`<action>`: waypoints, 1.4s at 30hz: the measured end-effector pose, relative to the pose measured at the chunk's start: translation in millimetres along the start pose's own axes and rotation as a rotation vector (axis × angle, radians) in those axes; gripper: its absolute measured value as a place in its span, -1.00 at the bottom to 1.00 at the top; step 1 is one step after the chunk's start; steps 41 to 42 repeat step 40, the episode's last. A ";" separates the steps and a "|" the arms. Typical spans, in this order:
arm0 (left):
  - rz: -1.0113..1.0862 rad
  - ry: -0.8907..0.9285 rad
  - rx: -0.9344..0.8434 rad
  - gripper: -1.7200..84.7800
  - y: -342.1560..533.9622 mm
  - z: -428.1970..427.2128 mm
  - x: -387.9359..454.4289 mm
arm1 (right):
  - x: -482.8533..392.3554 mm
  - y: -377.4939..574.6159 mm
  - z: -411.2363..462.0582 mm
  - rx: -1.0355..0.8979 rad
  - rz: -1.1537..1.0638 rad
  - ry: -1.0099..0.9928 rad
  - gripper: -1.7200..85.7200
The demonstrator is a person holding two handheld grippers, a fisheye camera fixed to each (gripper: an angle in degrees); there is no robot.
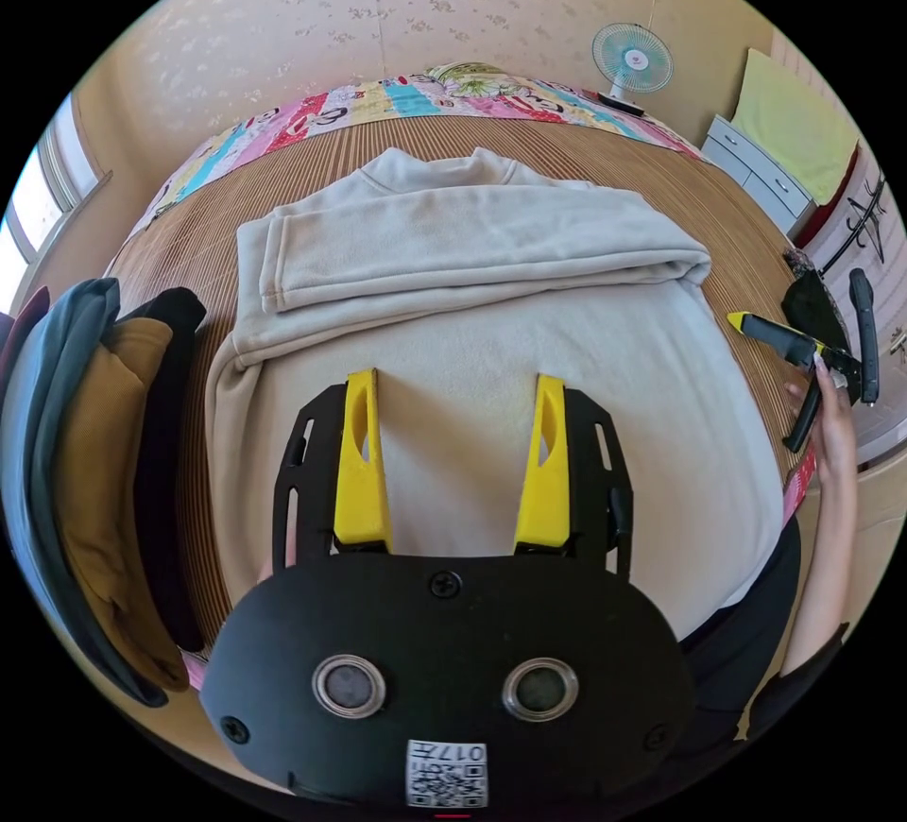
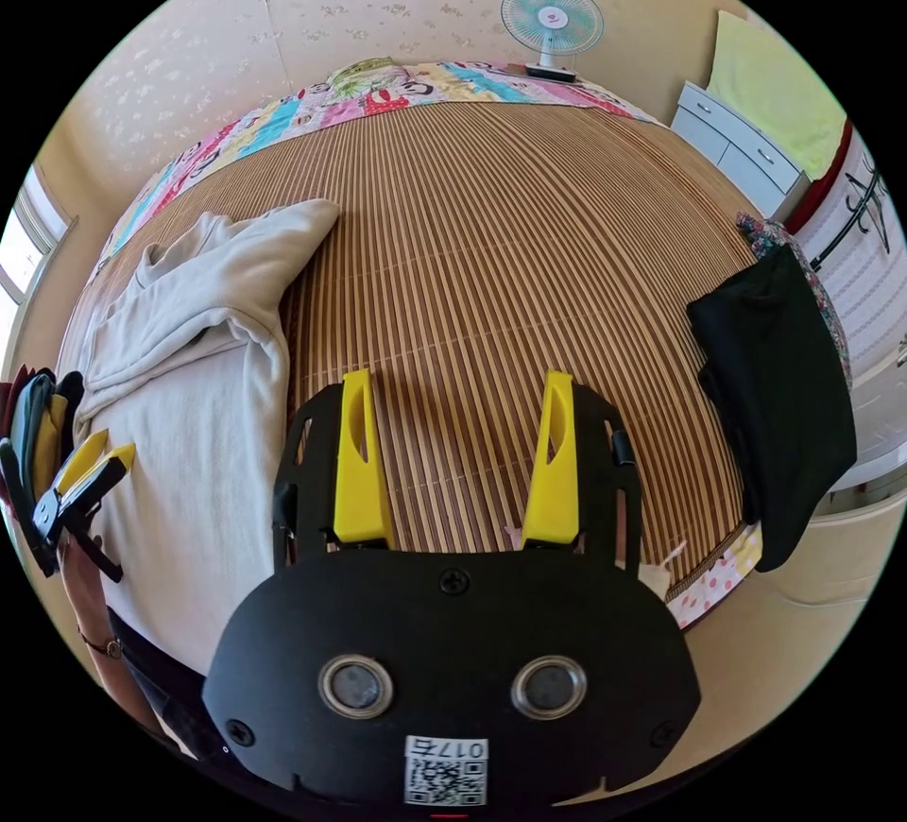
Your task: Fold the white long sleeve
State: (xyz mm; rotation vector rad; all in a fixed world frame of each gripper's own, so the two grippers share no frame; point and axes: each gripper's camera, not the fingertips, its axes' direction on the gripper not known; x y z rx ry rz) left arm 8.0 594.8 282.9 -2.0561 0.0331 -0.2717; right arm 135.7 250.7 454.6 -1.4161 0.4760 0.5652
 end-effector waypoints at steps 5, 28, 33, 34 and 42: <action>0.000 0.001 0.000 -0.45 -5.9 -10.6 12.7 | -5.0 -4.5 0.9 -0.004 -0.003 0.005 -0.42; -0.020 0.306 0.015 -0.69 -16.4 -132.9 -20.1 | 44.9 -6.7 -59.5 -0.060 -0.106 -0.228 -0.85; -0.070 0.759 0.135 -0.77 51.6 -194.8 -88.3 | 96.8 69.8 -150.1 0.284 -0.154 -0.677 -0.88; -0.058 0.729 0.138 -0.79 69.4 -215.1 -94.7 | 103.8 90.8 -169.7 0.349 -0.153 -0.674 -0.88; 0.018 0.447 0.087 -0.85 155.7 -305.1 -114.2 | 106.5 136.4 -184.6 0.082 -0.268 -0.645 -0.92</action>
